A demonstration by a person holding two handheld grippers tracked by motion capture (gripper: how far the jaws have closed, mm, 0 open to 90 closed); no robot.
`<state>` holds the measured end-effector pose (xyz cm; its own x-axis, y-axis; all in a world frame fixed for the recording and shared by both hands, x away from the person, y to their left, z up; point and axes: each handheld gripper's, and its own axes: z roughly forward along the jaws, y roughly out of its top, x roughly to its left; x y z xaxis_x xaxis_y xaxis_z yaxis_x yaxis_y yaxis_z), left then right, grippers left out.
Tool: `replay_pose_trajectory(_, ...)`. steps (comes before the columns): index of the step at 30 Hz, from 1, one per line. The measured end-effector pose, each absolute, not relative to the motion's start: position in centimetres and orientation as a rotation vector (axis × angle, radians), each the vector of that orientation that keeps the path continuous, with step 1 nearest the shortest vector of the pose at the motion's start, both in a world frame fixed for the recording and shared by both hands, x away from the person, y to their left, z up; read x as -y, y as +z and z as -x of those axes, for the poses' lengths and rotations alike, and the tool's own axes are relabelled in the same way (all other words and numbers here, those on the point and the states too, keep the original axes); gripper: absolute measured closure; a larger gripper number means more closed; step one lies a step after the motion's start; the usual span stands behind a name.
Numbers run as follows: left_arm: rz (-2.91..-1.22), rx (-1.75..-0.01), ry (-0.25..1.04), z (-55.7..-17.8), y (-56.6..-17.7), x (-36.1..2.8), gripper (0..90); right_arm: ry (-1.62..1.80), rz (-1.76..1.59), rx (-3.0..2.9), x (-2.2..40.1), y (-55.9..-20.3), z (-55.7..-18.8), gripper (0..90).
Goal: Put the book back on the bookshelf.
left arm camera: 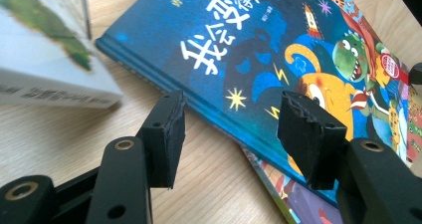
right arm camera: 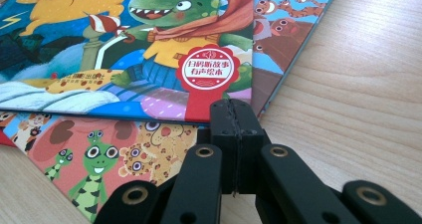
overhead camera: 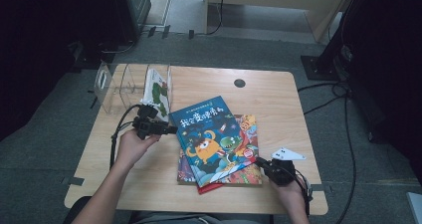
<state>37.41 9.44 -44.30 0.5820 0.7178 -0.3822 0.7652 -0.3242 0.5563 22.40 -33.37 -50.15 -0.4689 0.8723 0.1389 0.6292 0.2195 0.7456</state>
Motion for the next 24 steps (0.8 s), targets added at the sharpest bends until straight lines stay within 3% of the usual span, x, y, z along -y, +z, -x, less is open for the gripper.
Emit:
replay_pose_trajectory(19, -2.081, -1.201, -0.071, -36.7, -44.9, -10.4, 44.2, 1.112, -1.451, -2.156, 34.0, -50.2, -23.9, 89.6)
replay_pose_trajectory(22, -2.101, -1.203, -0.068, -36.4, -45.1, -10.0, 48.2, 1.110, -1.451, -2.156, 34.0, -50.2, -24.0, 89.6)
replay_pose_trajectory(24, -2.095, -1.190, -0.100, -36.2, -45.2, -9.8, 56.1, 1.109, -1.454, -2.157, 34.1, -50.2, -24.1, 89.6)
